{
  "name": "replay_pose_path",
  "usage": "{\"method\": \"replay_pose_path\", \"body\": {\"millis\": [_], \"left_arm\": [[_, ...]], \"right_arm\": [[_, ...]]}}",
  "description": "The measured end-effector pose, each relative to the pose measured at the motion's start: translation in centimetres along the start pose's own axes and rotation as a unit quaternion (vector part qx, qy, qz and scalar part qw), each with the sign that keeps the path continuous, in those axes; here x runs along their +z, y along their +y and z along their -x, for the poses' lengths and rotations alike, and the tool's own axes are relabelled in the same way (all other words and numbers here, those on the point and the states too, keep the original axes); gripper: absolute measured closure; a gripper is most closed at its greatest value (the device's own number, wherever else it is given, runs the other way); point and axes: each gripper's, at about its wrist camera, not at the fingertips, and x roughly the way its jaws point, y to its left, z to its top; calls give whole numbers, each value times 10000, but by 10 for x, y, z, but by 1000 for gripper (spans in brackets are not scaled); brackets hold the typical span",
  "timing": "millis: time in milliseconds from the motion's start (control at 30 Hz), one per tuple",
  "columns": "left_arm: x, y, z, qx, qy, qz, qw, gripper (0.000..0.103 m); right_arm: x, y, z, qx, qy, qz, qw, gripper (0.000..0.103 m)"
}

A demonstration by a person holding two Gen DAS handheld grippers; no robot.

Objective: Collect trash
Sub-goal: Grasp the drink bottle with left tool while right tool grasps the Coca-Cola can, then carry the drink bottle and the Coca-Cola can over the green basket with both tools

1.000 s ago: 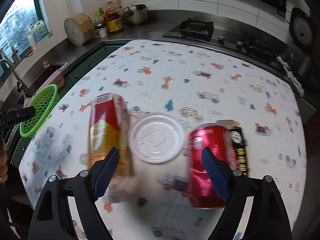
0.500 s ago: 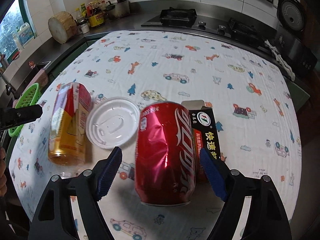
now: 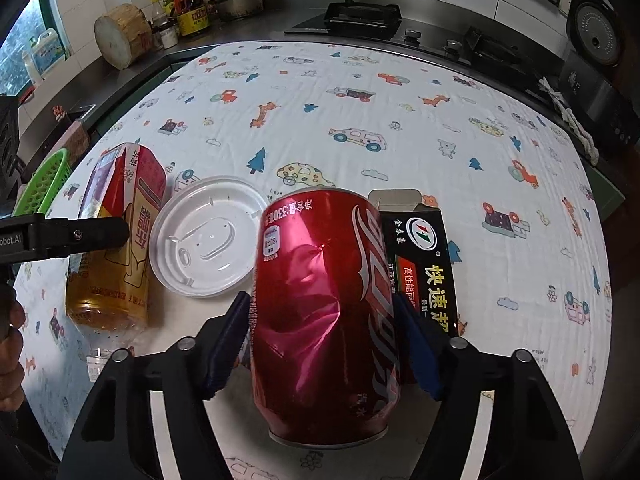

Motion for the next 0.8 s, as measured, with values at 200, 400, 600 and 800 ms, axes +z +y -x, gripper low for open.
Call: {"method": "replay_pose_path", "body": {"millis": [200,400,600,800], "left_arm": [[-2,-4,0,-127,30,-119,9998,27],[-7,-3,17,-258,-85,-393,9989,29],[-8,16,47,-369,-273,-428,9980,30],[-7,46,83,-419,-564,-377,9968,30]], "right_arm": [[-1,0,3,13,-26,-54,10000,36],[-3,11,17,64,-151,-59,9998,36],[-2,39,32,140,-289,83,9994,36],[6,73,45,184,-414,332,9984,36]]}}
